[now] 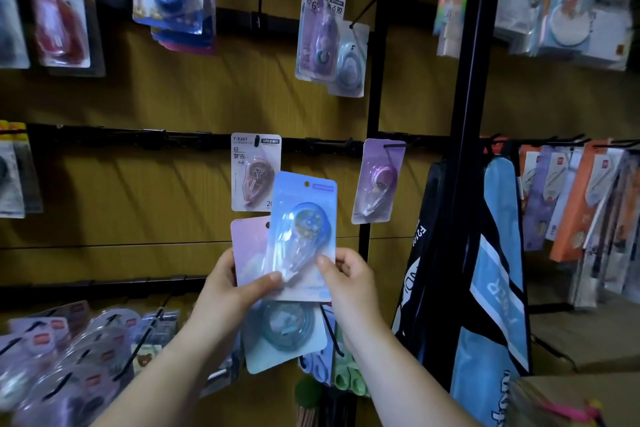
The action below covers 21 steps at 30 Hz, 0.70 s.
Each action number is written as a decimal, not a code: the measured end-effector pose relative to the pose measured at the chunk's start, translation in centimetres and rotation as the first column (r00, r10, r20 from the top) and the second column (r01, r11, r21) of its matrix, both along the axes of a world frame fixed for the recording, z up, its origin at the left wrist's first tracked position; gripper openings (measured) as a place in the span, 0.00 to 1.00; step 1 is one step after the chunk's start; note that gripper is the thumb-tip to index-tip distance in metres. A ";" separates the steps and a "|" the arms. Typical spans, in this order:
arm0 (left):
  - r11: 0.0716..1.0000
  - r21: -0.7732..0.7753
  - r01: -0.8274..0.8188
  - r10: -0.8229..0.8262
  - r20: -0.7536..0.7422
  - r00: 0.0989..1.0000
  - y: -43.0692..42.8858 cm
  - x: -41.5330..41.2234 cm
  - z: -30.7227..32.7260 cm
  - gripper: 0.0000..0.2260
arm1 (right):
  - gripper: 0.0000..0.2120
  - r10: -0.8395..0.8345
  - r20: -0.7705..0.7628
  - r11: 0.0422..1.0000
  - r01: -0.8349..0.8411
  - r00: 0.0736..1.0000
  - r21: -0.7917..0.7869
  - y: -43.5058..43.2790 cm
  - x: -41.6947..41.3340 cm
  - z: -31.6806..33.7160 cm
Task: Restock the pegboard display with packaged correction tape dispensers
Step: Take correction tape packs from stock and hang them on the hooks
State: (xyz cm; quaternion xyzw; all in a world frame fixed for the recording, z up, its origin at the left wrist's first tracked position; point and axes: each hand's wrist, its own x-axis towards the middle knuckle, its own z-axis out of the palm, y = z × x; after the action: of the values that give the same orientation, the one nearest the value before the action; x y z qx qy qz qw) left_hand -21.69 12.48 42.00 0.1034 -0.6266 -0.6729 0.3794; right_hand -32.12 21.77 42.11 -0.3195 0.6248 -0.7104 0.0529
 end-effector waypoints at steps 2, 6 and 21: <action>0.999 -0.032 -0.006 0.007 0.025 1.000 0.1 0.1 0.0 0.17 | 0.08 -0.018 0.052 0.999 0.020 0.998 -0.034 0.0 -0.5 -0.1; 0.996 -0.063 -0.065 0.069 0.072 0.995 0.2 0.2 -0.3 0.14 | 0.09 -0.071 0.127 0.994 0.081 0.989 -0.075 0.6 -1.4 0.1; 0.993 -0.084 -0.078 0.088 0.117 0.989 0.8 -0.2 0.2 0.11 | 0.04 -0.225 0.131 0.891 0.258 0.966 -0.373 4.6 -4.6 4.3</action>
State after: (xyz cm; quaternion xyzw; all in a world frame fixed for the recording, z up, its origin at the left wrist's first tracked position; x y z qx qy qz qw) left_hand -21.88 13.31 42.17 0.1547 -0.6699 -0.6235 0.3722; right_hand -36.70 26.40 46.42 -0.2131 0.5044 -0.8335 -0.0736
